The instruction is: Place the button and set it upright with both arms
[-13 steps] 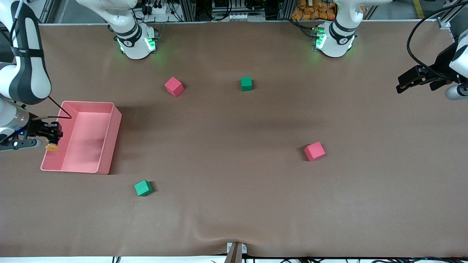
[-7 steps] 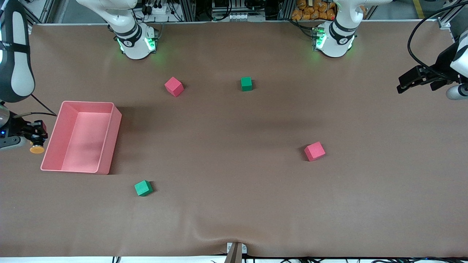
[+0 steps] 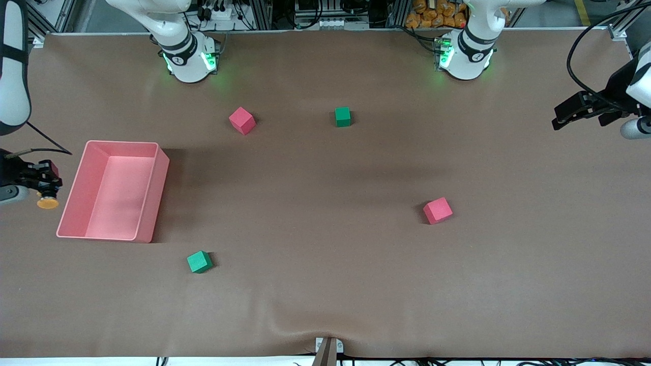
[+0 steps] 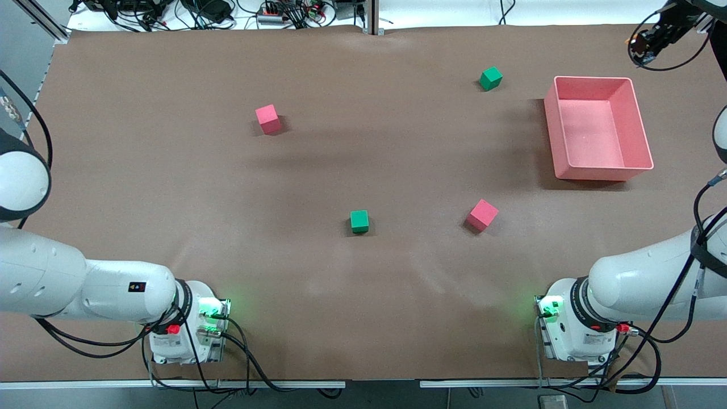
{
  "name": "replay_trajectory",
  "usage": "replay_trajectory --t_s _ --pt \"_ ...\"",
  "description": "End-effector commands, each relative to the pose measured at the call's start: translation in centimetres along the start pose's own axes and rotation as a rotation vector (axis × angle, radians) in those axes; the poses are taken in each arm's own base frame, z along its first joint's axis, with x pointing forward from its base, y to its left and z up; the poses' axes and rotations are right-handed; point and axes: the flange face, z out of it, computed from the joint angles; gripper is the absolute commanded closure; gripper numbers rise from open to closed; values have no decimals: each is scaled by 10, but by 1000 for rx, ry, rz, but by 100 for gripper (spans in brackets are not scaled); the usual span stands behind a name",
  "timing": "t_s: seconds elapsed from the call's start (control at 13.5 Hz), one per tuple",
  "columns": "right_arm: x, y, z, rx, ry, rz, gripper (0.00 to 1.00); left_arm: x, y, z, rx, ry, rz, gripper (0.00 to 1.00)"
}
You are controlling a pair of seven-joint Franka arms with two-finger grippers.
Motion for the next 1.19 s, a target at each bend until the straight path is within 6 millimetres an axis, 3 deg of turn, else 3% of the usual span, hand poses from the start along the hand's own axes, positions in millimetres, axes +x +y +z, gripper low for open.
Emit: replay_trajectory --t_s 0.0,0.22,0.37,0.89,1.11 --pt "17 -35 -13 25 5 15 95 1 4 0 -4 2 10 0" --pt "39 -83 -21 40 -3 39 97 4 5 4 -3 -4 11 0" --pt "57 -127 -20 49 -3 17 98 3 5 3 -4 -3 13 0" --pt "94 -305 -19 73 -5 -23 100 3 4 3 -4 -3 10 0" --pt "103 -378 -3 78 -1 -12 100 3 2 4 -4 -4 7 0"
